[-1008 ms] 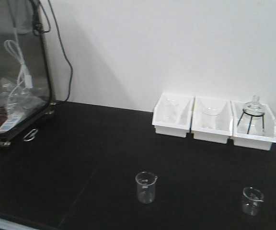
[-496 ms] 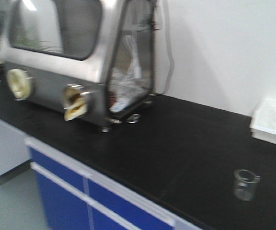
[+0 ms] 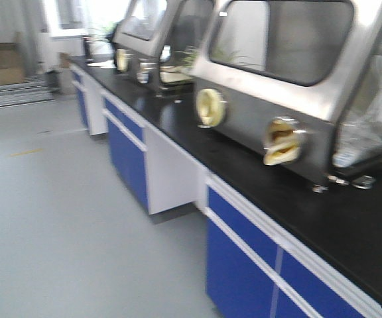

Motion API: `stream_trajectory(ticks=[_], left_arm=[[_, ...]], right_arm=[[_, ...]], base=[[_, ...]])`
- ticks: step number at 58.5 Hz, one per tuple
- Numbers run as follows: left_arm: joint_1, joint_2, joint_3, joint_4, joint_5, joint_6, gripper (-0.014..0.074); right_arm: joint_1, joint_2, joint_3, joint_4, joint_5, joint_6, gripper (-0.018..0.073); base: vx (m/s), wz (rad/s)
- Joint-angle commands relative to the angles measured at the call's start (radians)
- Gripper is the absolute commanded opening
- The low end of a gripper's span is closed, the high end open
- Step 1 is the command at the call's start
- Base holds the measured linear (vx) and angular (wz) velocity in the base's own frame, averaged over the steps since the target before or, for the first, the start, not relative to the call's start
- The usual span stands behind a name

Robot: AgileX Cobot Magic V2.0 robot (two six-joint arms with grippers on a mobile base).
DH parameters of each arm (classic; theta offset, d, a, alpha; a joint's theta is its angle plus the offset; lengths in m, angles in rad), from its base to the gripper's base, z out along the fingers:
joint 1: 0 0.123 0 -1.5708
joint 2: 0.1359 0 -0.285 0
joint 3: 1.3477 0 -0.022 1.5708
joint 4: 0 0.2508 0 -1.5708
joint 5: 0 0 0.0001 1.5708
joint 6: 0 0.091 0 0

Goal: Sort red and green spoons into left cabinet
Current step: 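Drive the base away from the bench holding both spoons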

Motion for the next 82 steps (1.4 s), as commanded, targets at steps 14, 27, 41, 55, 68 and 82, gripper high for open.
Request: stream_trajectory(ticks=[14,27,41,55,68,82], left_arm=[[-0.006,-0.002,-0.034,-0.006,-0.073,-0.002,0.0000],[-0.006,-0.002,-0.034,-0.006,-0.073,-0.002,0.0000],[-0.006,-0.002,-0.034,-0.006,-0.073,-0.002,0.0000],[-0.006,-0.002,-0.034,-0.006,-0.073,-0.002,0.0000],[-0.006,-0.002,-0.034,-0.006,-0.073,-0.002,0.0000],[-0.006,-0.002,-0.034,-0.006,-0.073,-0.002,0.0000]], right_arm=[[-0.004,0.001,-0.031,-0.010,-0.074,-0.004,-0.0004],[-0.004,0.001,-0.031,-0.010,-0.074,-0.004,-0.0004],[-0.004,0.001,-0.031,-0.010,-0.074,-0.004,-0.0004],[-0.004,0.001,-0.031,-0.010,-0.074,-0.004,-0.0004],[-0.004,0.001,-0.031,-0.010,-0.074,-0.004,-0.0004],[-0.004,0.001,-0.031,-0.010,-0.074,-0.004,-0.0004]], base=[[0.15,0.68],[0.23,0.65],[0.29,0.54],[0.38,0.36],[0.47,0.26],[0.54,0.21]])
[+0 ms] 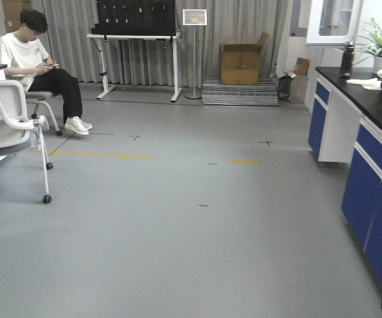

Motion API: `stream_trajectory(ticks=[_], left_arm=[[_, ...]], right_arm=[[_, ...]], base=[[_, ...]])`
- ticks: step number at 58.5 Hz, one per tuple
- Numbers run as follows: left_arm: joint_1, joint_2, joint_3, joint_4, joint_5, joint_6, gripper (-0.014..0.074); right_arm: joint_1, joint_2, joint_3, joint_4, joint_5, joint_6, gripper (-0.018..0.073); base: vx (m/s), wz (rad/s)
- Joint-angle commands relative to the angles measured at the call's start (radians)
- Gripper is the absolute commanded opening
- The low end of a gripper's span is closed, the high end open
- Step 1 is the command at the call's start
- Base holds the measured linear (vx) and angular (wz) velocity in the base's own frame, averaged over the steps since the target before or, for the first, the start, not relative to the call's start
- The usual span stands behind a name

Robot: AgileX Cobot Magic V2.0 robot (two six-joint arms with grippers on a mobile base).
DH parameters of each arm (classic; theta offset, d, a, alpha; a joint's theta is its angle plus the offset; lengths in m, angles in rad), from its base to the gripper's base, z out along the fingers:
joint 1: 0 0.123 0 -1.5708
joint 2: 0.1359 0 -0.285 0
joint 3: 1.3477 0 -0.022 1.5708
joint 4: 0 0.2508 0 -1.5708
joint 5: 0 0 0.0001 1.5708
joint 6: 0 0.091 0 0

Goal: Sort red and green spoons into left cabinet
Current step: 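Drive the base away from the bench holding both spoons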

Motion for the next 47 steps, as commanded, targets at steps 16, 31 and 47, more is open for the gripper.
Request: stream_trajectory(ticks=[16,31,47], left_arm=[[-0.006,-0.002,-0.034,-0.006,-0.074,-0.002,0.0000],[-0.006,-0.002,-0.034,-0.006,-0.074,-0.002,0.0000],[-0.006,-0.002,-0.034,-0.006,-0.074,-0.002,0.0000]], right_arm=[[-0.004,0.001,-0.031,-0.010,-0.077,-0.004,-0.0004],[-0.004,0.001,-0.031,-0.010,-0.077,-0.004,-0.0004],[-0.004,0.001,-0.031,-0.010,-0.077,-0.004,-0.0004]], base=[[0.61,0.05],[0.62,-0.05],[0.63,-0.01]])
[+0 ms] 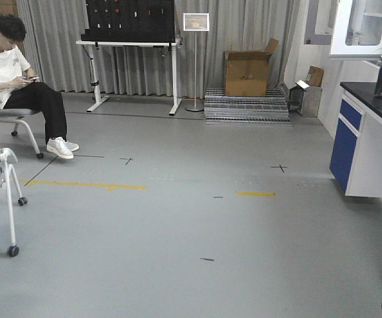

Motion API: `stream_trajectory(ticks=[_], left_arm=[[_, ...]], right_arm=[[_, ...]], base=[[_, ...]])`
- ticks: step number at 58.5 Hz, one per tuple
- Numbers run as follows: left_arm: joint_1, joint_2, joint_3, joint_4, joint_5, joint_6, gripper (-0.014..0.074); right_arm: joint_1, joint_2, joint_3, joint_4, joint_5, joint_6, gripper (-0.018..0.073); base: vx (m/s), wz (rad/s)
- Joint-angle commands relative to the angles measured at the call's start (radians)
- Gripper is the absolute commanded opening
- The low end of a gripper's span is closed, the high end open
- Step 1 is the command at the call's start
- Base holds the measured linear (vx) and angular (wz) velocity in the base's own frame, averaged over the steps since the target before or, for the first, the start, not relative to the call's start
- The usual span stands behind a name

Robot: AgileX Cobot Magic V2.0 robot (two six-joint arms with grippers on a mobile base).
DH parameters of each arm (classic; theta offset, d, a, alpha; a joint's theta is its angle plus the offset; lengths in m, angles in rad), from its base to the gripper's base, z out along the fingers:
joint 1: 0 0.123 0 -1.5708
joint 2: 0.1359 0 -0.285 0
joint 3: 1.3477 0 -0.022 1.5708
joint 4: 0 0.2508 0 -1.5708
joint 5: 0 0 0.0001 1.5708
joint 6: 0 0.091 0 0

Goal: Sort red and green spoons into left cabinet
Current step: 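Drive the base away from the bench holding both spoons, then drive the base to the open white cabinet with the blue tray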

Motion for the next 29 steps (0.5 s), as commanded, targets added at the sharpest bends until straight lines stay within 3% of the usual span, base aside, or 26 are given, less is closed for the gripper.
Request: stream_trajectory(ticks=[1,29], left_arm=[[-0.006,-0.002,-0.034,-0.006,-0.080,-0.002,0.0000],[-0.006,-0.002,-0.034,-0.006,-0.080,-0.002,0.0000]], right_arm=[[-0.004,0.001,-0.031,-0.010,-0.077,-0.004,-0.0004],[-0.004,0.001,-0.031,-0.010,-0.077,-0.004,-0.0004]], base=[[0.65,0.03],[0.68,0.04]])
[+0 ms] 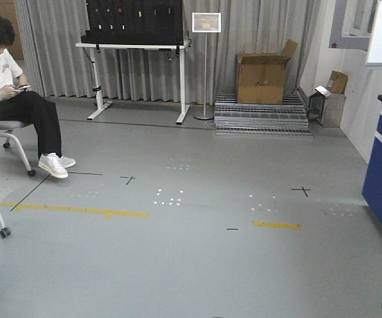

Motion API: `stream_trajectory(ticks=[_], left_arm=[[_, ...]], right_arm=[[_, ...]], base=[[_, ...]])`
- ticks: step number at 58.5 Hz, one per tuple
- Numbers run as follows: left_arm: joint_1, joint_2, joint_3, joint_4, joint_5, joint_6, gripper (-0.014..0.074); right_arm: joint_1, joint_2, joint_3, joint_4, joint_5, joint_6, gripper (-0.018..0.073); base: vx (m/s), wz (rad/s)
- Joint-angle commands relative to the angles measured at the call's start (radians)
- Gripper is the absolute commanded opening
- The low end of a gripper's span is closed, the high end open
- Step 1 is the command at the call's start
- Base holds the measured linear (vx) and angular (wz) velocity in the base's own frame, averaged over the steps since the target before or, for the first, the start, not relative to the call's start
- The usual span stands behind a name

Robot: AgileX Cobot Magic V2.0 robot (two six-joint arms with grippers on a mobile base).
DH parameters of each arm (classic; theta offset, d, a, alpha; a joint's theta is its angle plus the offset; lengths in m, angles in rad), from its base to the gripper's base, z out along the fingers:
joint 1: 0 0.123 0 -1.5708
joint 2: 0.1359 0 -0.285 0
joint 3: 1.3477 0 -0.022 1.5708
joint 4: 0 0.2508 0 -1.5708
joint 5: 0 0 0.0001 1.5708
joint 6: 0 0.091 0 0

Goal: Sort red and green spoons into left cabinet
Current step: 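Drive the base to the open white cabinet with the blue tray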

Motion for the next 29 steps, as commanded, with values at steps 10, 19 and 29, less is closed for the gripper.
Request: stream_trajectory(ticks=[10,19,29], left_arm=[[-0.006,-0.002,-0.034,-0.006,-0.079,-0.002,0.0000],[-0.006,-0.002,-0.034,-0.006,-0.079,-0.002,0.0000],[-0.006,-0.002,-0.034,-0.006,-0.079,-0.002,0.0000]], right_arm=[[-0.004,0.001,-0.031,-0.010,-0.078,-0.004,-0.0004],[-0.004,0.001,-0.031,-0.010,-0.078,-0.004,-0.0004],[-0.004,0.001,-0.031,-0.010,-0.078,-0.004,-0.0004]], base=[[0.74,0.03],[0.75,0.00],[0.73,0.00]])
